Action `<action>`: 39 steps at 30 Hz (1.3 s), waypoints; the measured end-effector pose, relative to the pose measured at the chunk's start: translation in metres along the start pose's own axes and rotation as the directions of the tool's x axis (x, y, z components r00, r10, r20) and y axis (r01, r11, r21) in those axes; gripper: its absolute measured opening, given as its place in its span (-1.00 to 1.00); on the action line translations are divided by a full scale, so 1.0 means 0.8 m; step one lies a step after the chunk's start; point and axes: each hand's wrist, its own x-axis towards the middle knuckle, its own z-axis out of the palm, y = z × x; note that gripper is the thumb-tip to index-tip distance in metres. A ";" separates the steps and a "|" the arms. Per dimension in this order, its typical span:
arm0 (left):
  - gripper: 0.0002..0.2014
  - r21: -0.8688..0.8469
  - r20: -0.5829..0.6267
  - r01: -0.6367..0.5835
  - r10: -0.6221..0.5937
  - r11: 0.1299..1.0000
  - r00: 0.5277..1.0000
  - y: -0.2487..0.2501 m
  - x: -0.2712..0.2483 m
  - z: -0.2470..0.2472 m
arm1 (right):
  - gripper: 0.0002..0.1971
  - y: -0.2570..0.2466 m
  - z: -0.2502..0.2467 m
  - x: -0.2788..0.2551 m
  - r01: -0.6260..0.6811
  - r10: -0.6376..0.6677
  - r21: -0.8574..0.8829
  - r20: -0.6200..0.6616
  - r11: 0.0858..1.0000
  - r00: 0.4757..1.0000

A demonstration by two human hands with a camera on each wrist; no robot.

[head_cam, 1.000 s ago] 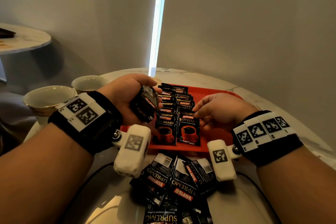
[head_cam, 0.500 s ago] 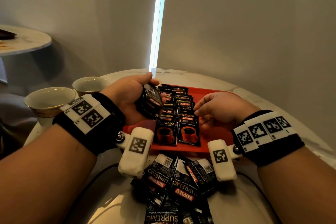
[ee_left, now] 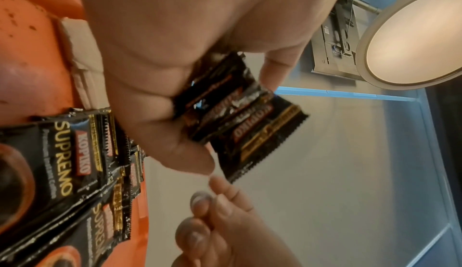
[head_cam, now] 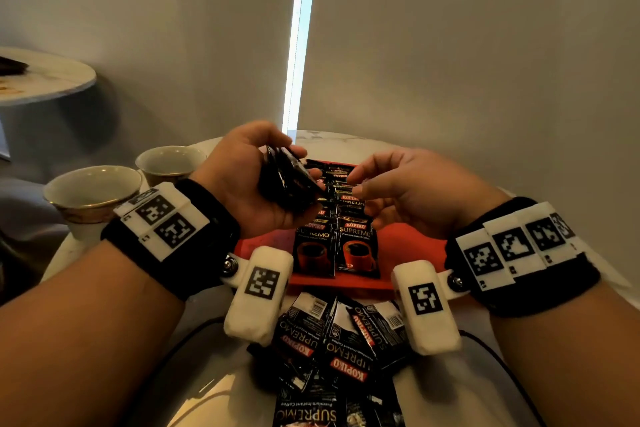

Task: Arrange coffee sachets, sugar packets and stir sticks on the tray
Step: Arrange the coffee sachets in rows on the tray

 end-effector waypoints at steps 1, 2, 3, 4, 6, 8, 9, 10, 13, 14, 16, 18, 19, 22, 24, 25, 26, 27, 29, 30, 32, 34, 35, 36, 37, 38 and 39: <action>-0.67 -0.007 0.003 -0.016 0.016 1.000 1.000 -0.001 0.000 0.000 | -0.82 -0.001 0.002 -0.001 0.037 -0.037 -0.004 0.022 0.999 0.999; -0.66 -0.014 0.014 -0.028 0.028 1.000 1.000 -0.002 0.001 0.001 | -0.79 -0.003 0.004 -0.002 0.077 -0.076 -0.005 0.045 0.997 0.996; -0.66 -0.020 0.030 -0.035 0.035 0.999 0.999 -0.003 0.001 0.002 | -0.74 -0.003 0.005 -0.003 0.117 -0.116 -0.011 0.061 0.993 0.991; -0.66 -0.025 0.040 -0.037 0.038 0.999 0.998 -0.003 0.001 0.002 | -0.70 -0.004 0.007 -0.004 0.156 -0.154 -0.024 0.073 0.987 0.985; -0.62 -0.043 0.054 -0.042 0.044 0.998 0.998 -0.004 0.002 0.002 | -0.61 -0.004 0.008 -0.006 0.211 -0.207 -0.035 0.098 0.977 0.973; -0.62 -0.064 0.059 -0.064 0.068 0.996 0.996 -0.003 0.003 0.001 | -0.58 -0.005 0.008 -0.007 0.234 -0.232 -0.003 0.123 0.972 0.965; -0.65 -0.070 0.056 -0.075 0.079 0.995 0.995 -0.003 0.003 0.002 | -0.59 -0.004 0.008 -0.007 0.241 -0.240 0.006 0.117 0.970 0.964; -0.68 -0.069 0.049 -0.079 0.082 0.995 0.995 -0.002 0.002 0.002 | -0.63 -0.003 0.009 -0.007 0.254 -0.253 -0.003 0.095 0.967 0.963; -0.73 -0.041 0.049 -0.041 0.043 0.998 0.998 -0.002 -0.001 0.005 | -0.82 0.000 0.011 -0.003 0.291 -0.291 -0.066 0.008 0.954 0.957; -0.71 -0.026 0.055 -0.024 0.025 0.999 0.998 -0.002 -0.001 0.005 | -0.87 0.001 0.012 -0.001 0.292 -0.294 -0.078 -0.013 0.953 0.956; -0.64 0.014 0.061 0.008 -0.009 1.000 0.998 -0.001 -0.002 0.004 | -0.89 0.004 0.014 0.002 0.293 -0.298 -0.081 -0.050 0.953 0.953; -0.62 0.077 0.052 0.052 -0.056 0.996 0.997 0.001 -0.004 0.003 | -0.86 0.006 0.015 0.007 0.309 -0.311 -0.034 -0.104 0.951 0.945; -0.64 0.105 0.028 0.079 -0.082 0.991 0.996 0.001 -0.004 0.002 | -0.86 0.006 0.016 0.009 0.320 -0.314 0.014 -0.147 0.947 0.938; -0.71 0.168 -0.143 0.103 -0.079 0.980 0.987 0.006 -0.006 0.000 | -0.86 0.006 0.016 0.014 0.329 -0.278 0.140 -0.295 0.934 0.914; -0.73 0.182 -0.229 0.090 -0.046 0.979 0.972 0.011 -0.007 -0.002 | -0.88 0.006 0.014 0.016 0.283 -0.211 0.183 -0.336 0.941 0.918; -0.73 0.182 -0.245 0.086 -0.040 0.979 0.969 0.014 -0.008 -0.003 | -0.89 0.007 0.013 0.017 0.242 -0.167 0.198 -0.332 0.950 0.928; -0.73 0.186 -0.250 0.087 -0.038 0.979 0.967 0.016 -0.008 -0.004 | -0.89 0.009 0.013 0.018 0.193 -0.121 0.210 -0.314 0.958 0.942; -0.74 0.190 -0.250 0.094 -0.044 0.977 0.967 0.017 -0.008 -0.004 | -0.88 0.010 0.014 0.018 0.140 -0.075 0.217 -0.282 0.966 0.956; -0.75 0.191 -0.237 0.129 -0.082 0.973 0.968 0.016 -0.008 -0.004 | -0.87 0.013 0.017 0.016 0.031 0.009 0.208 -0.190 0.978 0.982; -0.75 0.196 -0.226 0.150 -0.105 0.969 0.969 0.014 -0.007 -0.004 | -0.87 0.014 0.019 0.014 -0.017 0.045 0.191 -0.145 0.981 0.988; -0.75 0.213 -0.213 0.175 -0.129 0.961 0.969 0.010 -0.006 -0.003 | -0.85 0.014 0.023 0.012 -0.090 0.104 0.150 -0.085 0.985 0.991; -0.75 0.215 -0.210 0.183 -0.137 0.959 0.968 0.006 -0.005 0.000 | -0.85 0.013 0.026 0.010 -0.139 0.145 0.103 -0.051 0.985 0.988; -0.75 0.213 -0.214 0.187 -0.141 0.959 0.967 0.004 -0.005 0.002 | -0.85 0.013 0.027 0.009 -0.156 0.159 0.082 -0.038 0.984 0.987; -0.75 0.215 -0.217 0.190 -0.143 0.958 0.966 0.003 -0.005 0.004 | -0.86 0.012 0.028 0.009 -0.168 0.170 0.067 -0.029 0.984 0.985; -0.75 0.218 -0.220 0.192 -0.144 0.957 0.965 0.003 -0.005 0.005 | -0.86 0.012 0.029 0.008 -0.179 0.180 0.056 -0.023 0.982 0.983; -0.75 0.225 -0.223 0.195 -0.145 0.955 0.964 0.002 -0.006 0.006 | -0.86 0.011 0.029 0.008 -0.190 0.191 0.048 -0.023 0.981 0.981; -0.75 0.233 -0.228 0.196 -0.143 0.952 0.963 0.002 -0.006 0.006 | -0.85 0.011 0.030 0.009 -0.197 0.198 0.037 -0.025 0.980 0.980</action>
